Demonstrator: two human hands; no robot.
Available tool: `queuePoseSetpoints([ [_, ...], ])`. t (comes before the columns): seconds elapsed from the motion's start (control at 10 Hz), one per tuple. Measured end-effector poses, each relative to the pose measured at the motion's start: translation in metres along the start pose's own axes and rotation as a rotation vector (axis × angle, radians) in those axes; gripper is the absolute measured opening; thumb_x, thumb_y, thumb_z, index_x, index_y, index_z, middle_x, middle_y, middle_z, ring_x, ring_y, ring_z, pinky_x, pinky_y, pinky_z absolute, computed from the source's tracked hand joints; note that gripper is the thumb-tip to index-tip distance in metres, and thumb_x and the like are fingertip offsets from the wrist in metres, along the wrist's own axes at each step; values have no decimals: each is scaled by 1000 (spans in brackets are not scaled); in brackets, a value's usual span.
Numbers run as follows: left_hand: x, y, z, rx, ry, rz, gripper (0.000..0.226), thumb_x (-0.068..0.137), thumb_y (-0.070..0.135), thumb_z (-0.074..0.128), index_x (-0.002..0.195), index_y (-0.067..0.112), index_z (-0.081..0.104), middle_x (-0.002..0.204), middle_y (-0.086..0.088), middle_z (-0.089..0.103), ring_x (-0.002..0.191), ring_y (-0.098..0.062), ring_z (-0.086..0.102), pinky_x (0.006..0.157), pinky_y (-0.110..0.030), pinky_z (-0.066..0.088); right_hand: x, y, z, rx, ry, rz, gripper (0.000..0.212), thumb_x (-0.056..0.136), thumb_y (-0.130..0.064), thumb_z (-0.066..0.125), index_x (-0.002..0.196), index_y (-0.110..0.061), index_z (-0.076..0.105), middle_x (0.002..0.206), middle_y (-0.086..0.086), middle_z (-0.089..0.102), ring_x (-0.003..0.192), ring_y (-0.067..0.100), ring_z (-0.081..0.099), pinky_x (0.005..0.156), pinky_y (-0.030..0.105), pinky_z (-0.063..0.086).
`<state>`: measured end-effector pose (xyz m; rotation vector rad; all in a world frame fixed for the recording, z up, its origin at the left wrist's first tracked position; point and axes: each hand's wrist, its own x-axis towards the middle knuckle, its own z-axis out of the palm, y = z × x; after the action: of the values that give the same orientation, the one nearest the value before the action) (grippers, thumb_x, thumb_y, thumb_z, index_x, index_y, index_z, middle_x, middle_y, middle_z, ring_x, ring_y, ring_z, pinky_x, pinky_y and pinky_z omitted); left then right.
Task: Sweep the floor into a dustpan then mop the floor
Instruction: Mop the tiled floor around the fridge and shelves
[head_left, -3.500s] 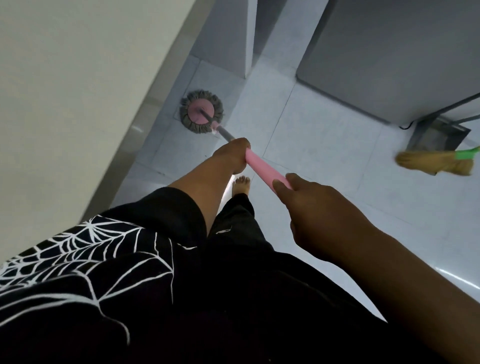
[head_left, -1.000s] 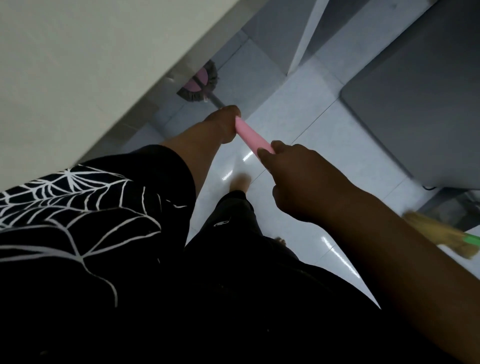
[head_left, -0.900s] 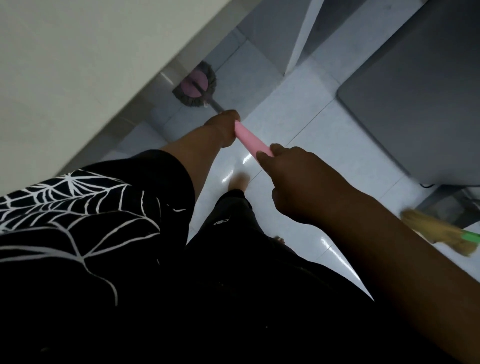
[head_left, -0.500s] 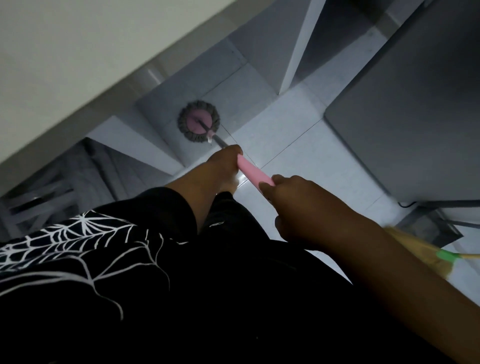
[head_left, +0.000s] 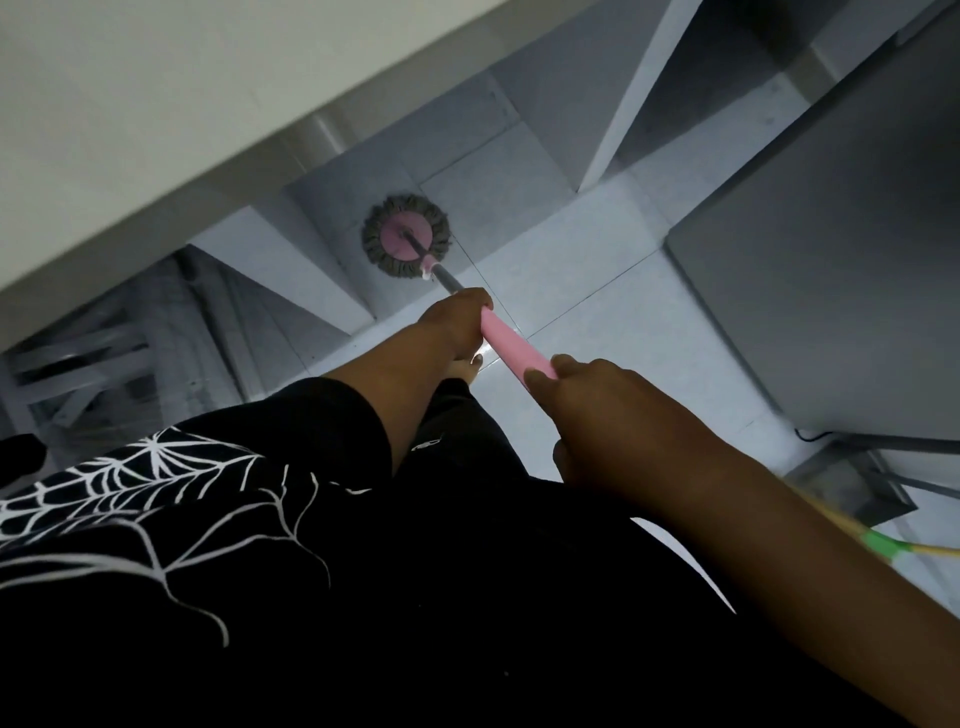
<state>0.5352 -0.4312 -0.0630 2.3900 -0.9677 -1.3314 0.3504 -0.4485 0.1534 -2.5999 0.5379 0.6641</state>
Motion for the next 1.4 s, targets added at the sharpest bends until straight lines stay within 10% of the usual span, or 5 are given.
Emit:
queuePoseSetpoints([
  [0.2,47,-11,-55,153,53,39,35,93,11,53,126,18,49,129,-9,57,113,-26,58,98,-35,46,62,1,-38,22,13,-35,43,90,-24,56,131,-15,47,115,6,56,78,17,49,84,29,49],
  [0.6,111,-18,-125,230,60,19,36,92,8,55,128,11,48,129,-13,56,116,-28,57,100,-39,47,149,12,-58,30,64,-37,37,83,-16,60,118,-11,53,95,7,51,70,20,46,65,24,36],
  [1.1,15,-32,-18,255,35,94,35,90,4,55,123,12,48,122,-11,59,106,-28,60,88,-35,48,22,-2,-6,-91,-45,-58,45,85,-14,53,129,-13,44,108,7,52,69,19,38,46,18,14],
  [1.4,-21,-53,32,152,88,123,36,85,17,63,118,22,50,124,-6,52,102,-25,58,83,-32,46,-21,-15,20,-125,-122,-68,55,83,-15,51,136,-15,36,115,9,50,69,22,43,53,25,29],
])
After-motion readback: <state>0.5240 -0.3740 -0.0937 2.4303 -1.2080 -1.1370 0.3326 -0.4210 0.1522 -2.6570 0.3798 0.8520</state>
